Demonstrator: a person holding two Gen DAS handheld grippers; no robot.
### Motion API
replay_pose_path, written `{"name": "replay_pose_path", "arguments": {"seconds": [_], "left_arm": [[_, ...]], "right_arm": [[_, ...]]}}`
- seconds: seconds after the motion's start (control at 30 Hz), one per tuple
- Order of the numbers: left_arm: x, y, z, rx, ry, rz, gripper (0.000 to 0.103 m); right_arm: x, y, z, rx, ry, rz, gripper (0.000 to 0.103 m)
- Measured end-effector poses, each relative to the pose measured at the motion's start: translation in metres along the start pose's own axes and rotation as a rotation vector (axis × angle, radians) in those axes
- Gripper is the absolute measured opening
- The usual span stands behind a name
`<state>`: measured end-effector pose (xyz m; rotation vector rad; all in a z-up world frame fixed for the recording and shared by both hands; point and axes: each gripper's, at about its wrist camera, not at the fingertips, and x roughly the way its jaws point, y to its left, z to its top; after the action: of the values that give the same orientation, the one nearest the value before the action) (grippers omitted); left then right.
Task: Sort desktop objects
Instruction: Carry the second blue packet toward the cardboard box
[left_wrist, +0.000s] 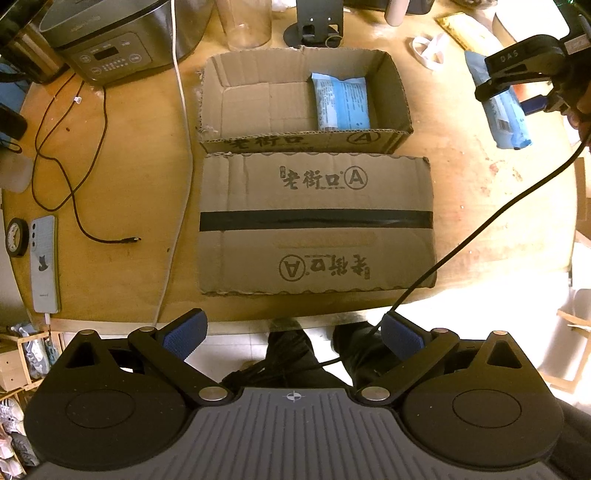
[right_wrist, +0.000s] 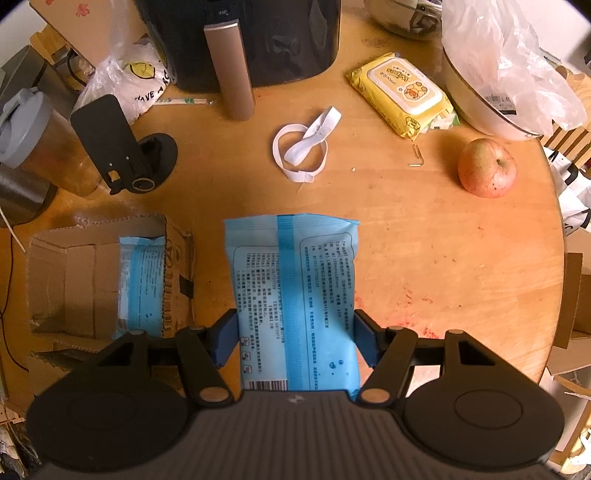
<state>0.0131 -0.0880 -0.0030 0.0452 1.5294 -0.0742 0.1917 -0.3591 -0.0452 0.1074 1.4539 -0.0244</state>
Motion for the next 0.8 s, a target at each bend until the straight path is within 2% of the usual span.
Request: {"name": "replay_pose_path", "arguments": {"seconds": [0.8], "left_arm": [[-0.002, 0.011, 0.002, -0.01, 0.001, -0.002, 0.103]], "right_arm": [[0.004, 0.014, 0.02, 0.002, -0.008, 0.003, 0.064]]}}
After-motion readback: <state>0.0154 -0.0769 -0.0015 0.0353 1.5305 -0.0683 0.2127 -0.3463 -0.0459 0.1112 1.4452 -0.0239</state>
